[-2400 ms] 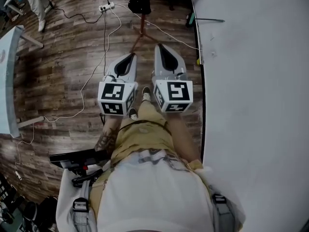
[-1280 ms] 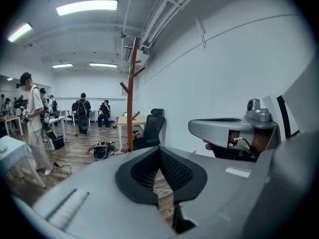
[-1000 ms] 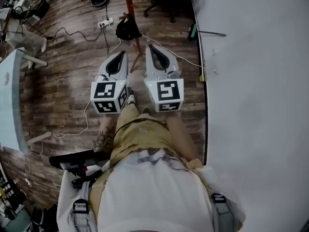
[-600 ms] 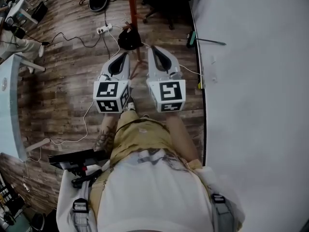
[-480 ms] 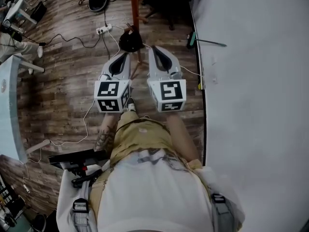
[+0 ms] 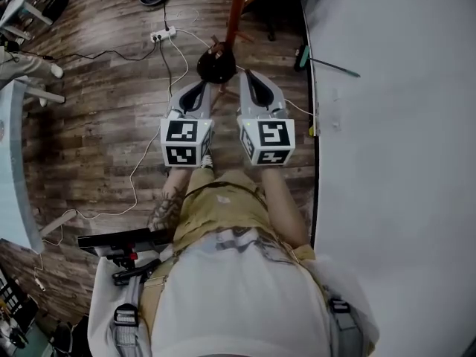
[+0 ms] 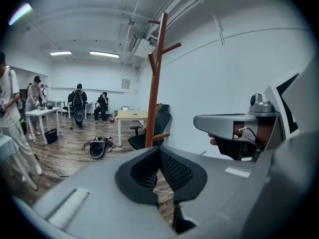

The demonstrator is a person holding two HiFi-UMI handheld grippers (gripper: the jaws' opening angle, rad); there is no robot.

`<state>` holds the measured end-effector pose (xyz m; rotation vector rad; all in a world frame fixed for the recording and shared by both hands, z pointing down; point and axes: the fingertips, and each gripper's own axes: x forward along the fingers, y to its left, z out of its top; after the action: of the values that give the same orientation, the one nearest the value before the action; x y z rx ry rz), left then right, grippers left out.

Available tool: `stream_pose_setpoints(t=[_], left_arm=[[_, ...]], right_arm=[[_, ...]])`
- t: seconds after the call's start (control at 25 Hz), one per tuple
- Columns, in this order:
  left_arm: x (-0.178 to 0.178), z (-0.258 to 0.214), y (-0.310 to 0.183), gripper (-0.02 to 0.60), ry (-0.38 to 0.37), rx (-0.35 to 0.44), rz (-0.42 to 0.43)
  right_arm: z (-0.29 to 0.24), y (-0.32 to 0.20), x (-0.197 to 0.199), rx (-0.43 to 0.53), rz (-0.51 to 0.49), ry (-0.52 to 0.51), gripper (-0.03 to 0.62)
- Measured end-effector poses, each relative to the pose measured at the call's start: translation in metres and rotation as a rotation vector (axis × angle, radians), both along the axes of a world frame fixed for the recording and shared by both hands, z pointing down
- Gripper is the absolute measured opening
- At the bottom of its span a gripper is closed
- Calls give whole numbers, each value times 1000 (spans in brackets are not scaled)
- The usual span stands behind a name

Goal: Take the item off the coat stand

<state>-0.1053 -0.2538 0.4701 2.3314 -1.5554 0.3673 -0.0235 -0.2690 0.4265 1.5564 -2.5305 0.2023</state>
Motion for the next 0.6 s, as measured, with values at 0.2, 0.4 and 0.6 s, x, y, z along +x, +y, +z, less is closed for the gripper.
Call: stream_pose_setpoints(t=[0.2,0.4,0.6], left_arm=[[1,52,-34,2,-24,-67,1],[-1,70,-40,2,-17,-120,-12],[-8,105,-46,2,-52,-196,-16]], right_arm=[[53,-30,5,-75,17,5,0],[70,-33,0,-132,-15,16,0],[81,-40,-8,-180,-67,30,0]])
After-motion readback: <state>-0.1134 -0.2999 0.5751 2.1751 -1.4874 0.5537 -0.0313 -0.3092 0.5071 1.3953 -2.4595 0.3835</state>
